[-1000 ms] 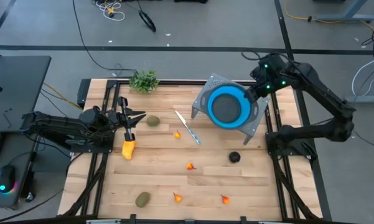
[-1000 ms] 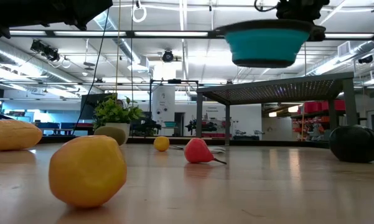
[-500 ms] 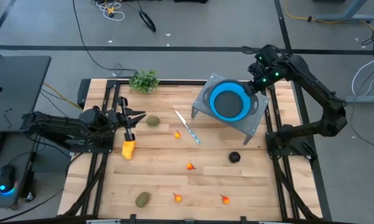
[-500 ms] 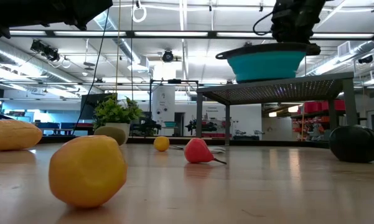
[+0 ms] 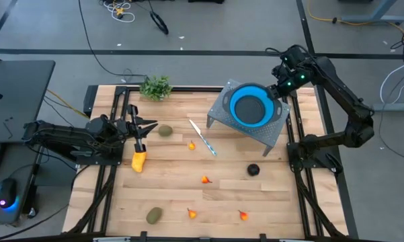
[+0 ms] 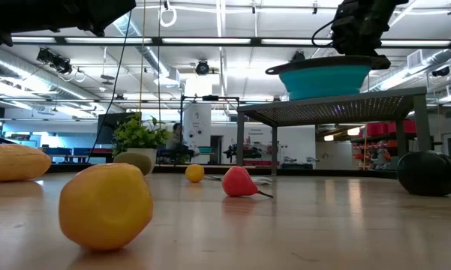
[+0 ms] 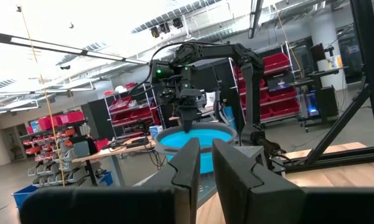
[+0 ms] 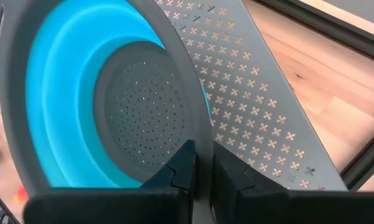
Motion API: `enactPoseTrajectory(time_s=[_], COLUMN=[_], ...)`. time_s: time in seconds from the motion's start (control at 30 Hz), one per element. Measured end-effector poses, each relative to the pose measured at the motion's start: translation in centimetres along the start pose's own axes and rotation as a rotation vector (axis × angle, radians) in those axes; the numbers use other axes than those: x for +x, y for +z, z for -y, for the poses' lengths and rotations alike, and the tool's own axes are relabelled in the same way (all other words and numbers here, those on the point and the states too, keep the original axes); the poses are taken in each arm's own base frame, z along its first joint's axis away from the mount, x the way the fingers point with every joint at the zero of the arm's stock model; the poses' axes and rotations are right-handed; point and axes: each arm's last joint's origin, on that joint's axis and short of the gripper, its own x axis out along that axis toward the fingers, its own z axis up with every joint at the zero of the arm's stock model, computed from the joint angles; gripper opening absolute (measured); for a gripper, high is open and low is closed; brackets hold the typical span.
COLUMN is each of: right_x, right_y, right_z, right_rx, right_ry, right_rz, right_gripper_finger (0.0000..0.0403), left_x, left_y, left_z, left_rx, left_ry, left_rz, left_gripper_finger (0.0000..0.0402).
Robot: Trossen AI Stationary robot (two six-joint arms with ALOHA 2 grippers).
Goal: Pick & Place Fruit
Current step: Put the blue strainer bowl on the shelf
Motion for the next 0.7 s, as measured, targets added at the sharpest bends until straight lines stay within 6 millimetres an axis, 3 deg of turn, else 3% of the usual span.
enactPoseTrajectory(time_s=[0.7], right_x=[-0.05], right_y=[-0.05], right_z=[0.17], right_rx=[-0.041], right_ry=[-0.066], right_rz=[0.003], right_gripper_finger=[0.0113], left_x=[0.01], left_y=[-0.01], left_z=[0.01], left_rx=[-0.004], left_ry=[0.000], left_rz=[-0.001], left_gripper_finger=[0.0053])
